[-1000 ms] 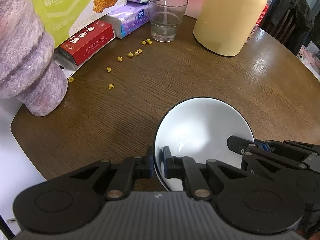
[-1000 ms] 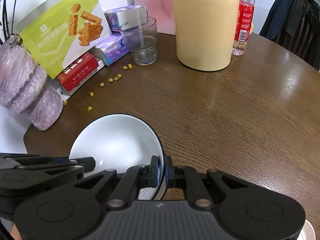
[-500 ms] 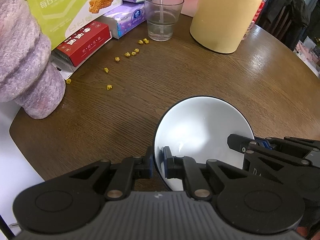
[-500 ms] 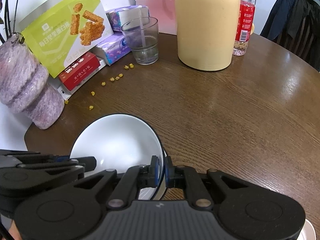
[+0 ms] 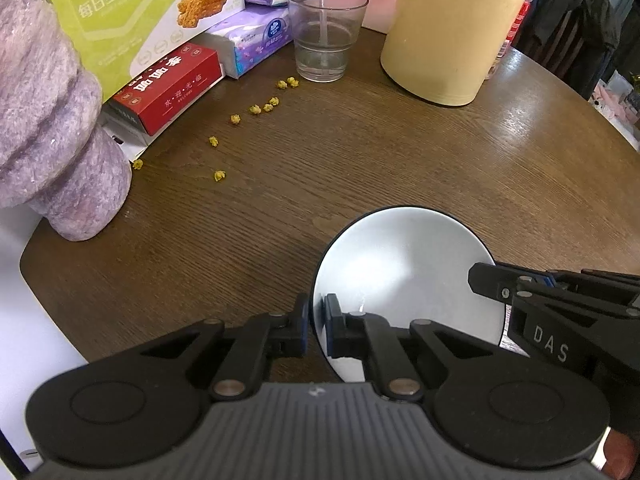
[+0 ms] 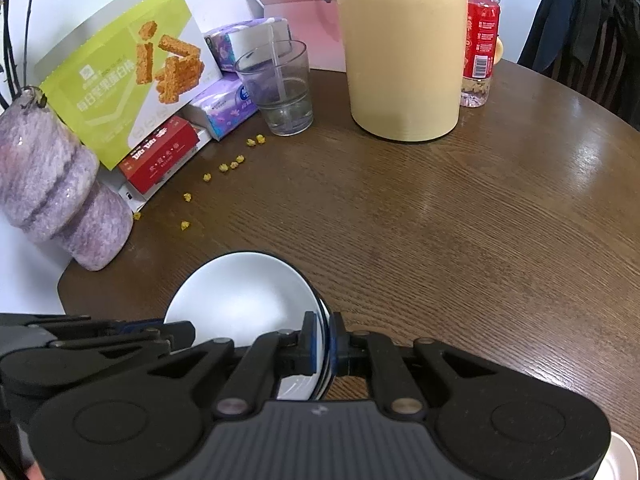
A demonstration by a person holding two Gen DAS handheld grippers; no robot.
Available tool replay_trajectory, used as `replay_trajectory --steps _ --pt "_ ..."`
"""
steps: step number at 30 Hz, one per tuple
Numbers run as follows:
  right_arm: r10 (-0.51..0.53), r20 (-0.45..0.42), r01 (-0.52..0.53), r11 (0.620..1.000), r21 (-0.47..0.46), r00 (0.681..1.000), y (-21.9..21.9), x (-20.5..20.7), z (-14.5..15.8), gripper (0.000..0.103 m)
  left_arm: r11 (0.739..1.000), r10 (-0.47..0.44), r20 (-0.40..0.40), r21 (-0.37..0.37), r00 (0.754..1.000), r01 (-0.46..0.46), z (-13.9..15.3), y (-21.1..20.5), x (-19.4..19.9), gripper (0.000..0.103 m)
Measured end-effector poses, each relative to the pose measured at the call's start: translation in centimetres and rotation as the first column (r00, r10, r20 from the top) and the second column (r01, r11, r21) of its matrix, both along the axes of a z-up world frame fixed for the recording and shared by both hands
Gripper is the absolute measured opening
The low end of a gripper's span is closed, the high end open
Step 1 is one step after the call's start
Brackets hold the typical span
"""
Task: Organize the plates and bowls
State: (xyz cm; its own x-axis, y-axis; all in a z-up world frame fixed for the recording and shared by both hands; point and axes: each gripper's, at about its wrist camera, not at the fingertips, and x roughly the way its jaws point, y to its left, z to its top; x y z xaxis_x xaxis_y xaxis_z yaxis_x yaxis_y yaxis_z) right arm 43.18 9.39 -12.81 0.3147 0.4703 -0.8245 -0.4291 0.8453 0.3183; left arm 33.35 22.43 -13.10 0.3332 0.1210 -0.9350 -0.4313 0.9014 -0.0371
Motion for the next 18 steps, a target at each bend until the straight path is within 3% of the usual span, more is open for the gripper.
replay_trajectory --steps 15,18 --pt "-0.016 -0.019 0.017 1.0 0.021 1.0 -0.43 0.17 -0.35 0.006 1.0 0.005 0.007 -0.02 1.0 -0.005 -0.05 0.4 -0.25 0.008" --pt "-0.031 -0.055 0.033 0.999 0.036 0.998 -0.84 0.42 -0.56 0.011 0.999 0.013 0.004 -0.041 1.0 -0.013 -0.07 0.88 -0.34 0.01"
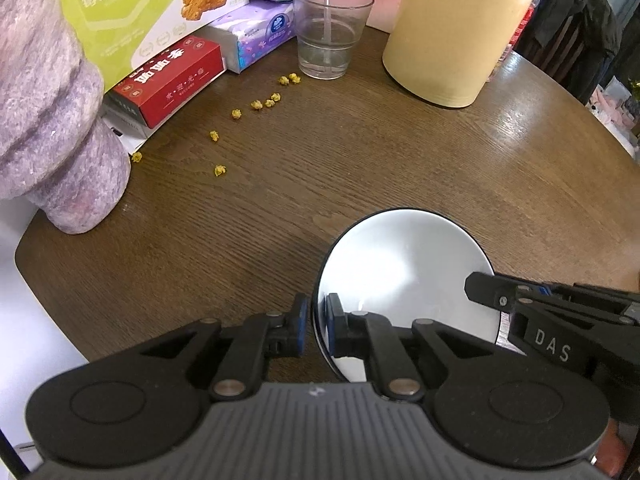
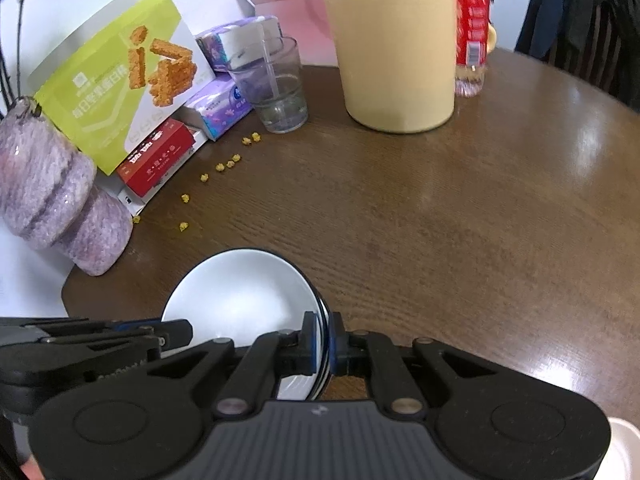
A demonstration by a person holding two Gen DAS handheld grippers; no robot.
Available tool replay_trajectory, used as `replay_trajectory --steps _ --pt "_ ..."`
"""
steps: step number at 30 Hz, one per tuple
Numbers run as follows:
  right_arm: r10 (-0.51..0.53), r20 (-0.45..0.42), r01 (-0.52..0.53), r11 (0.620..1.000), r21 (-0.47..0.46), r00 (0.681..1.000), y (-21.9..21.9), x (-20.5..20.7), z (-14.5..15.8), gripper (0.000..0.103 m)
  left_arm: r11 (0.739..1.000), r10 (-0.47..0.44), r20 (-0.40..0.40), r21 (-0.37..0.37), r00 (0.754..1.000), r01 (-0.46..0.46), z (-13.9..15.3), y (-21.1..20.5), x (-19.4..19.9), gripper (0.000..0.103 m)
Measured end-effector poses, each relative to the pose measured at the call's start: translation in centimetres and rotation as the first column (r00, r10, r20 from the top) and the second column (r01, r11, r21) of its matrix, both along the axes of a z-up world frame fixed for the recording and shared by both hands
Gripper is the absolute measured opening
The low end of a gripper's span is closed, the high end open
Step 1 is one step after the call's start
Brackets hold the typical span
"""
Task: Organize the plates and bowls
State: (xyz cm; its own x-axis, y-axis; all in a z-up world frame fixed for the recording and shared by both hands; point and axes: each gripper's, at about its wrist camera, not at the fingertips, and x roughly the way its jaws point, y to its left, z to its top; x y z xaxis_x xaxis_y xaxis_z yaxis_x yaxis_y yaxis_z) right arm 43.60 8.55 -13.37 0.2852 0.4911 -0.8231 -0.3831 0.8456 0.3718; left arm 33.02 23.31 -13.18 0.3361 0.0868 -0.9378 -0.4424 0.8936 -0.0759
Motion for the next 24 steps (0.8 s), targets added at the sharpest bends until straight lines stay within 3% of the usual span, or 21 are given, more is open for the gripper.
replay_trajectory --steps 7,16,18,20,21,22,23,24 --pt "-0.01 -0.011 0.01 0.999 0.032 1.0 -0.8 -0.2 0.3 0.013 1.0 0.007 0.006 -0.016 1.0 -0.007 0.2 0.2 -0.2 0.011" --pt "-0.012 -0.018 0.013 0.999 0.04 1.0 -1.0 -0.3 0.2 0.005 1.0 0.0 0.02 -0.013 1.0 0.0 0.6 -0.1 -0.3 0.008" --pt "-0.014 -0.017 0.014 0.999 0.043 1.0 -1.2 -0.4 0.4 0.01 1.0 -0.002 0.029 -0.013 1.0 0.002 0.8 -0.1 -0.5 0.009" --pt "-0.014 -0.003 0.015 0.999 0.038 1.0 -1.3 -0.6 0.7 0.018 1.0 -0.007 0.035 -0.004 0.999 0.008 1.1 -0.1 -0.8 0.018" --pt "-0.013 0.002 0.013 0.999 0.039 1.0 -1.4 -0.7 0.9 0.023 1.0 -0.01 0.042 -0.003 0.999 0.01 1.3 -0.1 -0.9 0.033" --pt "-0.01 0.009 0.009 0.999 0.044 1.0 -1.6 -0.9 1.1 0.037 1.0 -0.012 0.052 0.001 0.999 0.012 1.5 -0.1 -1.2 0.048" --pt "-0.009 0.016 0.008 0.999 0.045 1.0 -1.8 -1.1 1.2 0.052 1.0 -0.016 0.062 0.008 0.998 0.016 1.8 -0.2 -1.5 0.051" --pt "-0.011 0.027 0.009 0.999 0.042 1.0 -1.9 -1.4 1.4 0.058 1.0 -0.023 0.068 0.013 0.997 0.022 1.9 -0.3 -1.6 0.054"
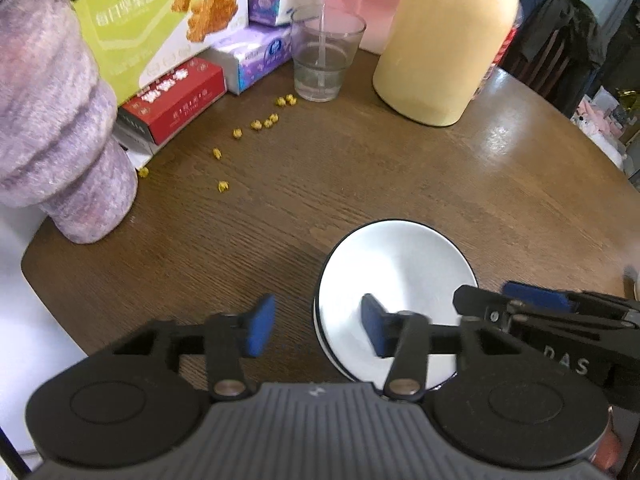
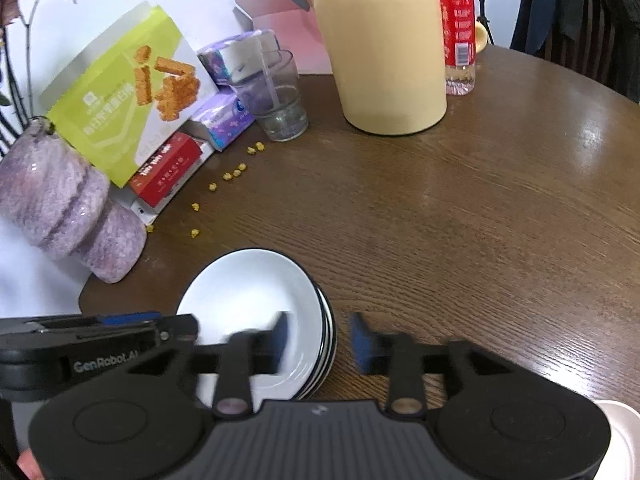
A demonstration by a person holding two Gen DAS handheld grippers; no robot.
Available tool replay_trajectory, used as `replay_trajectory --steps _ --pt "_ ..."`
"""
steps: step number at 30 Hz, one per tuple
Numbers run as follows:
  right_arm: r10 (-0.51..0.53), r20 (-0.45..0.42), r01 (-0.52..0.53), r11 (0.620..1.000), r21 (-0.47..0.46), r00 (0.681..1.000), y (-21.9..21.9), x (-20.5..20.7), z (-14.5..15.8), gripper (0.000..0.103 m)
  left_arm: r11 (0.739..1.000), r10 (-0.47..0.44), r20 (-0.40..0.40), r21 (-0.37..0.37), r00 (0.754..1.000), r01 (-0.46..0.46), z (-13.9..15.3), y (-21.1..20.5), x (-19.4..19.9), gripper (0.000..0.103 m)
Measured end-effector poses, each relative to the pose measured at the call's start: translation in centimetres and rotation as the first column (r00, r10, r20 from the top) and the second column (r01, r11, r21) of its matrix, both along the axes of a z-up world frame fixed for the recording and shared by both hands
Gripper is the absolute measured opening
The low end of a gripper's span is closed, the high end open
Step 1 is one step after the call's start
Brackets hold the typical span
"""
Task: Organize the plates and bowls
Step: 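Open both tools and release the rim of the nested bowls, then move both open tools across the table toward the small white bowl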
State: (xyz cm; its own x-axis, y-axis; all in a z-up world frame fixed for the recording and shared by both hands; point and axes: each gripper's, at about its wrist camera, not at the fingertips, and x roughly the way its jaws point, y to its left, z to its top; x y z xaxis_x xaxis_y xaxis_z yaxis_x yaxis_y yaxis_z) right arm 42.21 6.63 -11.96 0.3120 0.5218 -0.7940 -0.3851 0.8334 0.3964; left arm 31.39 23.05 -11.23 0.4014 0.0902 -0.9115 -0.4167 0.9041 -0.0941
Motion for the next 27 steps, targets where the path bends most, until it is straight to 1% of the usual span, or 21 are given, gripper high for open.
replay_trajectory --steps 1,2,3,4,5,8,9,10,11,17,20,23,27 --pt "-0.001 0.011 0.001 1.0 -0.005 1.0 -0.2 -0.3 0.2 0.065 1.0 -0.007 0.005 0.003 1.0 0.007 0.1 -0.1 -0.3 0.058" --pt "-0.003 0.017 0.003 1.0 -0.007 1.0 -0.4 -0.5 0.3 0.067 1.0 -0.012 0.008 0.005 1.0 0.012 0.2 -0.2 -0.5 0.062" --pt "-0.007 0.02 0.007 1.0 -0.006 1.0 -0.7 -0.9 0.3 0.069 1.0 -0.014 0.012 0.005 1.0 0.014 0.3 -0.2 -0.8 0.073" --pt "-0.012 0.022 0.012 1.0 -0.006 1.0 -1.0 -1.1 0.4 0.076 1.0 -0.016 0.018 0.006 1.0 0.016 0.3 -0.2 -1.1 0.081" --pt "-0.02 0.027 0.02 1.0 -0.008 0.999 -1.2 -1.4 0.5 0.081 1.0 -0.016 0.027 0.011 1.0 0.016 0.4 -0.3 -1.4 0.083" --pt "-0.028 0.041 0.028 1.0 0.005 0.999 -2.2 -2.4 0.8 0.088 1.0 -0.02 0.047 0.017 0.999 0.02 0.5 -0.4 -2.4 0.094" --pt "-0.032 0.043 0.032 0.999 0.009 0.999 -2.5 -2.7 0.9 0.091 1.0 -0.02 0.059 0.015 0.998 0.019 0.6 -0.4 -2.8 0.099" --pt "-0.039 0.044 0.038 0.999 0.013 0.998 -2.8 -3.0 1.0 0.098 1.0 -0.021 0.074 0.015 0.997 0.02 0.8 -0.4 -3.2 0.102" --pt "-0.044 0.046 0.043 0.999 0.019 0.998 -3.0 -3.3 1.2 0.103 1.0 -0.024 0.086 0.019 0.996 0.022 0.9 -0.6 -3.6 0.102" --pt "-0.061 0.073 0.059 0.998 0.027 0.995 -4.0 -5.5 2.0 0.103 0.997 -0.049 0.15 0.059 0.987 0.04 1.8 -1.5 -5.6 0.103" --pt "-0.067 0.094 0.065 0.998 0.025 0.993 -4.4 -6.6 2.4 0.103 0.997 -0.037 0.186 0.071 0.982 0.024 2.1 -1.7 -6.7 0.103" --pt "-0.074 0.122 0.071 0.997 0.025 0.99 -4.8 -7.6 2.9 0.103 0.994 -0.027 0.226 0.107 0.974 0.003 2.6 -1.9 -7.9 0.103" --pt "-0.08 0.179 0.074 0.996 0.04 0.981 -5.0 -9.3 3.6 0.103 0.991 -0.028 0.27 0.133 0.962 -0.009 2.9 -2.0 -9.5 0.103"
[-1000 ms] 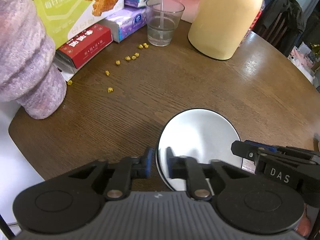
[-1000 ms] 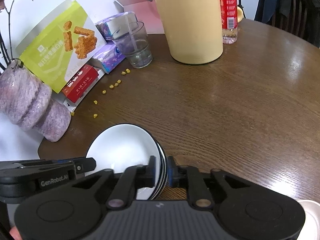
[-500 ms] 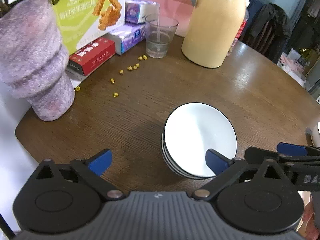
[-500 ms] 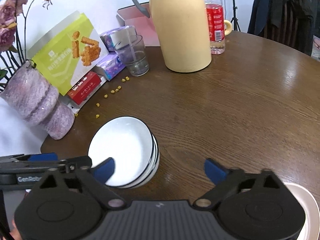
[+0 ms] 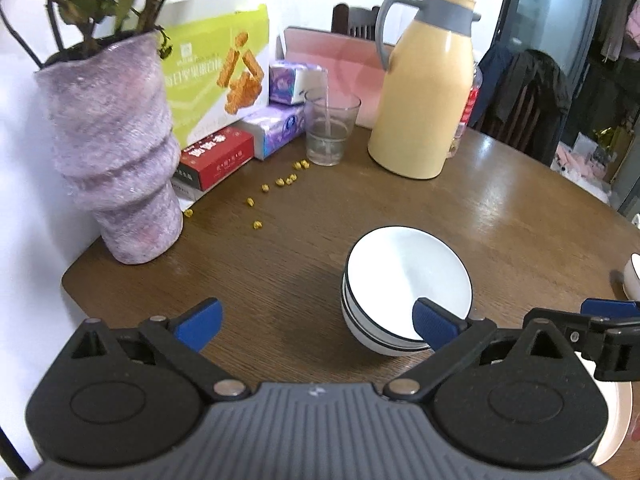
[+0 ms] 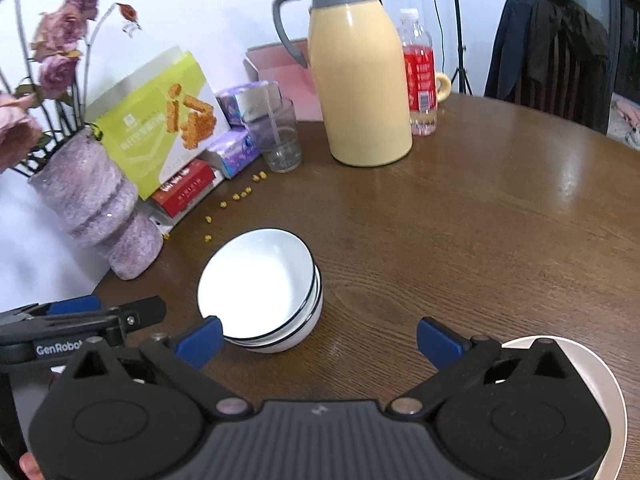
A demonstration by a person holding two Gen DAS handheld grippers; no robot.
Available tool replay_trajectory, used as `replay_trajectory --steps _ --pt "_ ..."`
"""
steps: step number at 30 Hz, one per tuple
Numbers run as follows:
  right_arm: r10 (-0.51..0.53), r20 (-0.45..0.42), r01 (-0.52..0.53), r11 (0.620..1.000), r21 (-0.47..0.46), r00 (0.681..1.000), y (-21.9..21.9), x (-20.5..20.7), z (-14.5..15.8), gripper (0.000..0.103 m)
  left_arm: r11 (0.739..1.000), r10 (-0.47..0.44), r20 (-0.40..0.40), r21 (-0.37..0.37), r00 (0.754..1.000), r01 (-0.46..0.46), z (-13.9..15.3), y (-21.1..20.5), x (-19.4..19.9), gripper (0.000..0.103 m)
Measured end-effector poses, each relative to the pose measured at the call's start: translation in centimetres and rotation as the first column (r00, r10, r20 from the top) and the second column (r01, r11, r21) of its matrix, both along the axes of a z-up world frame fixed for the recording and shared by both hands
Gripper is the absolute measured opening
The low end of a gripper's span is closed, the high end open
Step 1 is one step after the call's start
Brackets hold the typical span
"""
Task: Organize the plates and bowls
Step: 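Move both open tools across the table toward the small white bowl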
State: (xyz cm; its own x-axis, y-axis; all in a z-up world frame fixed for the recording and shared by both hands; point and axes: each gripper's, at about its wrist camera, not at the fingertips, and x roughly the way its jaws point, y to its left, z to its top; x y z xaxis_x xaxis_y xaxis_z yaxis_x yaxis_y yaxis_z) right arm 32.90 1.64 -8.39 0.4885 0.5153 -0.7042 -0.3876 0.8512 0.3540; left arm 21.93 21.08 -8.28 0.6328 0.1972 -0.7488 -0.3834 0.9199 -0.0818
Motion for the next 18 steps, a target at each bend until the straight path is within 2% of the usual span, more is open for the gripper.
replay_trajectory --steps 6,18 --pt "0.025 0.082 -0.02 0.998 -0.061 0.996 0.3 -2.6 0.0 0.103 0.999 -0.027 0.019 0.019 0.999 0.027 0.0 -0.3 -1.7 0.103" --pt "0.02 0.033 -0.016 0.993 -0.113 0.999 1.0 -5.2 -0.1 0.103 0.998 -0.056 0.027 0.02 0.998 0.055 0.1 -0.2 -3.3 0.103"
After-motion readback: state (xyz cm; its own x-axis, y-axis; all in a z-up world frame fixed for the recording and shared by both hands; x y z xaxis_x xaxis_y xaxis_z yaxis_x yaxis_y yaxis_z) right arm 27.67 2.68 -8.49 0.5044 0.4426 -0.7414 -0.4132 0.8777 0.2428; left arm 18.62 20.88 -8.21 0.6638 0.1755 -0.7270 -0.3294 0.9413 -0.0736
